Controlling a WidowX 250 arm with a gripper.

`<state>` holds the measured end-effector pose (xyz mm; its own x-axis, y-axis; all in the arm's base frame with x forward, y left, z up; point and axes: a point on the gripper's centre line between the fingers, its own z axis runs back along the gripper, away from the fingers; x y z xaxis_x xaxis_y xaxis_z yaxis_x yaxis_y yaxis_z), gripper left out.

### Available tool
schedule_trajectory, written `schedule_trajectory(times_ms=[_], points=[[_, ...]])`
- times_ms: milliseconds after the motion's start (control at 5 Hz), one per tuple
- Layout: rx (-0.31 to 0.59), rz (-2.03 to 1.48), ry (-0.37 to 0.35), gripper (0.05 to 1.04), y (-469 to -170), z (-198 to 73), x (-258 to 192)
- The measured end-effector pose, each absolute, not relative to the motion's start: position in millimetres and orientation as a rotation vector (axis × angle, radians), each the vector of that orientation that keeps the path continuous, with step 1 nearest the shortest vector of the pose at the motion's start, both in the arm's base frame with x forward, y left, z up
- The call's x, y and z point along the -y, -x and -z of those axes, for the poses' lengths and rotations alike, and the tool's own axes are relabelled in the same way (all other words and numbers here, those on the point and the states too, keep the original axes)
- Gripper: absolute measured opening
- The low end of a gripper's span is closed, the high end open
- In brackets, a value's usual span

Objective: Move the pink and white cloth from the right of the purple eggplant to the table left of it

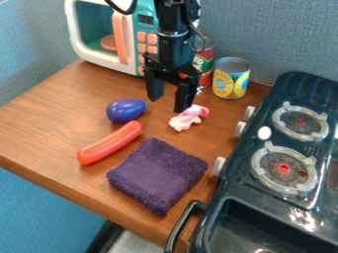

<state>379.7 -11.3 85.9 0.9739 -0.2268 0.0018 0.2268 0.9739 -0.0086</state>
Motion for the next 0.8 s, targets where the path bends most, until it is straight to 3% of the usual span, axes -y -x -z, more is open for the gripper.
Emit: schedule_trajectory(times_ms=[200,600,800], points=[[-0.047,0.228,0.014,0.997,-376.6,-69.0,11.4],[-0.043,0.259,0.042,0.997,-398.7,-65.6,16.3],[-0.085,0.226,0.036,0.997,-408.5,-43.4,16.4]])
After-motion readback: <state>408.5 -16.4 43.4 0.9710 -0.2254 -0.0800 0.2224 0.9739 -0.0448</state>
